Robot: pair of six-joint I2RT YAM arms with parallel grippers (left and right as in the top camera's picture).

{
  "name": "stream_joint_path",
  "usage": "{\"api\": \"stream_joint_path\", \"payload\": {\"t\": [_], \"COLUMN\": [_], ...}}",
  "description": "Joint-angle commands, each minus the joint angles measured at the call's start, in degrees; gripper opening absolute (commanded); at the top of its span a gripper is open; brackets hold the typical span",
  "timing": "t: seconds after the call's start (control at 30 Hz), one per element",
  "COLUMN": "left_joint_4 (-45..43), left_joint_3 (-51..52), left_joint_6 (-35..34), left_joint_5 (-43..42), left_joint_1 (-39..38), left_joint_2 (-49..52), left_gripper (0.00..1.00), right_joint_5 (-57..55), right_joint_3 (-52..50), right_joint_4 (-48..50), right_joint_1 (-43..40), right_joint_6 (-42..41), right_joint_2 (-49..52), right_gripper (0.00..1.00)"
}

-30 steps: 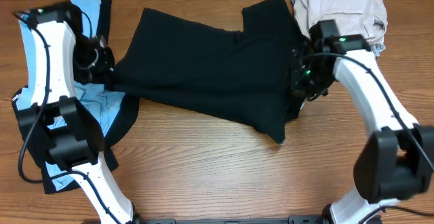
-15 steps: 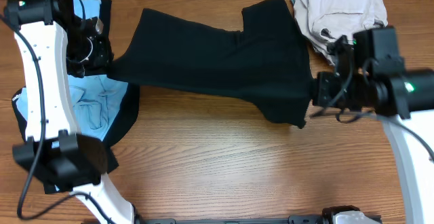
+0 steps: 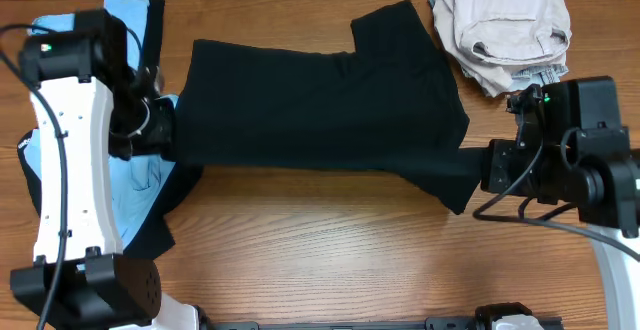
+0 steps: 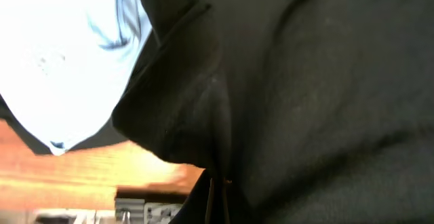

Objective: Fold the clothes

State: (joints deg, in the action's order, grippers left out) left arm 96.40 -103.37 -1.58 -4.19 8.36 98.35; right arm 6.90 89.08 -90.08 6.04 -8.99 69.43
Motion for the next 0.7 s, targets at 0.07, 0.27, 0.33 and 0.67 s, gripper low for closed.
{"api": "stream_joint_path", "payload": {"t": [0.07,0.27,0.33,0.67], "left_joint_4": [-4.37,-14.84,-18.93,-37.09], "left_joint_3": [4.74,8.94,10.23,18.36], "left_joint_6": [-1.44,-1.46,-1.57,-1.62], "left_joint_5": [3.34,3.30,3.02,2.71], "left_joint_1": [0.17,0.17,0.17,0.15], "left_joint_2": [-1.70,-1.70,-1.70,-0.72], "left_gripper": [0.04,0.04,0.04,0.04], "right_joint_5": [-1.29,-1.31,-1.33,-1.99], "right_joint_3": [0.98,0.98,0.98,0.98], "right_joint_4": [0.48,4.70,6.82,16.87], "right_joint_1": [-0.13,-0.13,-0.13,-0.39], "right_joint_6": [-0.20,-0.11,0.07,2.05], "right_joint_2": [3.80,11.69,14.45,28.44], "right_gripper": [0.04,0.04,0.04,0.04]}}
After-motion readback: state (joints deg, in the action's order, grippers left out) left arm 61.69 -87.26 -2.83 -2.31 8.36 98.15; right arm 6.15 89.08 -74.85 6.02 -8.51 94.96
